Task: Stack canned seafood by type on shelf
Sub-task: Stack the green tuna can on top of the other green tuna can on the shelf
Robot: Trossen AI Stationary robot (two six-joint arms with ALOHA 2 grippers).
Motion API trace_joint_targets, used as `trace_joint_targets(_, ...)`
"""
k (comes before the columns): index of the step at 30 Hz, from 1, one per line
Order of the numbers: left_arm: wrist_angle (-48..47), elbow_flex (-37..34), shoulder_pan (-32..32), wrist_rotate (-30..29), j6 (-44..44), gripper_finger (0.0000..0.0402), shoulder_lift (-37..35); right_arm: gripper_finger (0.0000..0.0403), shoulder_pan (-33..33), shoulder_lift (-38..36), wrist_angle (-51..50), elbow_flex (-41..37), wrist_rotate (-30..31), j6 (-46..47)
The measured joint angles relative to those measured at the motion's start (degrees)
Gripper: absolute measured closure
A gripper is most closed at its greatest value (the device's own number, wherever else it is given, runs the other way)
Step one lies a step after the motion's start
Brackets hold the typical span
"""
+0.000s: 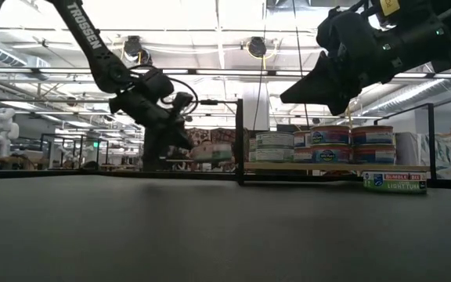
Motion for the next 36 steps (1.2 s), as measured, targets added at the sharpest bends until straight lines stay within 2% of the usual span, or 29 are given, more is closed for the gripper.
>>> trace_joint_targets(5, 6.86, 0.64, 2.09, 2.37, -4.19, 0.0401, -0.04, 0.0403, -0.76, 0.0, 0.0, 0.0, 0.0, -0.04)
trace_joint_targets(10, 6.15, 5.28, 3.42, 2.5, -4.46, 0.0401, -0.04, 0.0403, -2.2, -0.02, -0.04, 0.0, -0.35, -0.22)
trace_joint_targets(14, 3.57, 11.29, 3.51, 1.07, -4.03, 0.0401, 0.87, 0.0403, -3.79, -0.02, -0.07, 0.0, -3.83, -0.22)
trace_joint_targets(21, -1.05, 21.39, 2.57, 0.16, -3.85, 0.0401, 7.36, 0.0403, -4.54, -0.02, -0.15, 0.02, -4.5, -0.24)
trace_joint_targets(31, 0.05, 28.31, 1.39, -1.52, -5.36, 0.0401, 15.42, 0.0403, -4.52, -0.02, -1.92, 0.02, -4.52, -0.45)
trace_joint_targets(36, 0.55, 30.68, 1.1, -2.67, -5.48, 0.0401, 16.06, 0.0403, -4.52, -0.02, -1.88, 0.02, -4.5, -1.47)
